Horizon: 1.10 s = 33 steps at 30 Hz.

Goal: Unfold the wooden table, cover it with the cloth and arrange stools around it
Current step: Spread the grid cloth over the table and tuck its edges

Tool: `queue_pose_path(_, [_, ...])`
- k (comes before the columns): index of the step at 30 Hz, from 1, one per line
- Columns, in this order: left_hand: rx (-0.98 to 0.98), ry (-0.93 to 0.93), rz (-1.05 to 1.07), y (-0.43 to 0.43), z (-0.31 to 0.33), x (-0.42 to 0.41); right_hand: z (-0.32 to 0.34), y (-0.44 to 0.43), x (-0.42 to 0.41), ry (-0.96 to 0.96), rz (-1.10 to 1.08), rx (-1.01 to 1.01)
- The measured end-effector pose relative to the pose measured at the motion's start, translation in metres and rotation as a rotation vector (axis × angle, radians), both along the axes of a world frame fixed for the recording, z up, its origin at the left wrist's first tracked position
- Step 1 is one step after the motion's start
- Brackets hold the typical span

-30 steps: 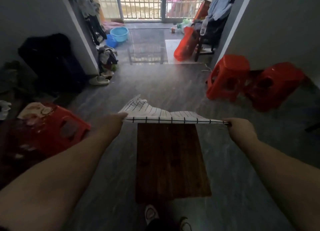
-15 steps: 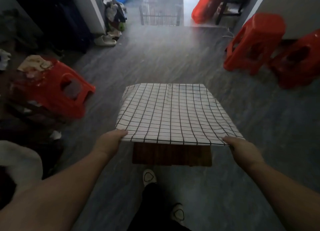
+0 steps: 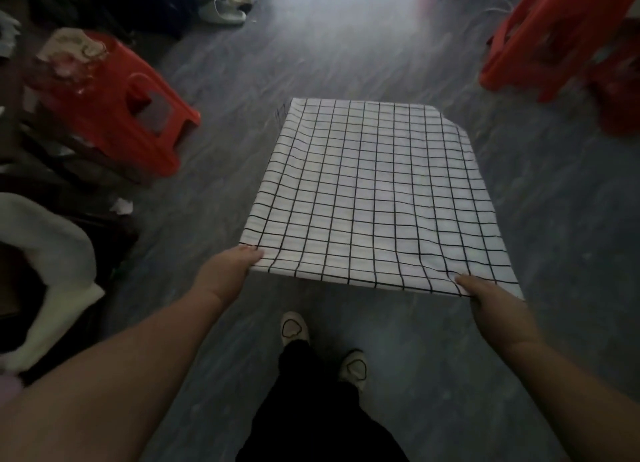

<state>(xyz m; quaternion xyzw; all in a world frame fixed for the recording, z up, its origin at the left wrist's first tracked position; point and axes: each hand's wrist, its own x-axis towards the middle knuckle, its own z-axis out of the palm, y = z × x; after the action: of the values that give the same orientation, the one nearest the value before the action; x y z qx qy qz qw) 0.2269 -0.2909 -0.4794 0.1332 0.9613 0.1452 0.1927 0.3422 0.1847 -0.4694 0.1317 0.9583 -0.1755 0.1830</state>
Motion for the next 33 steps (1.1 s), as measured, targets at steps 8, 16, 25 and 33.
queue_pose_path(8, [-0.021,0.057,-0.122,-0.015,-0.049,0.059,-0.046,-0.018,0.054,-0.069,-0.094,-0.041])
queue_pose_path(16, [-0.241,-0.272,-0.153,-0.004,-0.118,0.097,-0.1,-0.035,0.084,-0.424,-0.009,0.142])
queue_pose_path(25, [-0.291,-0.306,-0.205,0.052,-0.15,0.092,-0.149,-0.103,0.063,-0.324,0.053,0.026])
queue_pose_path(33, [-0.204,-0.303,-0.183,0.075,-0.136,0.076,-0.141,-0.156,0.044,-0.294,-0.042,-0.021])
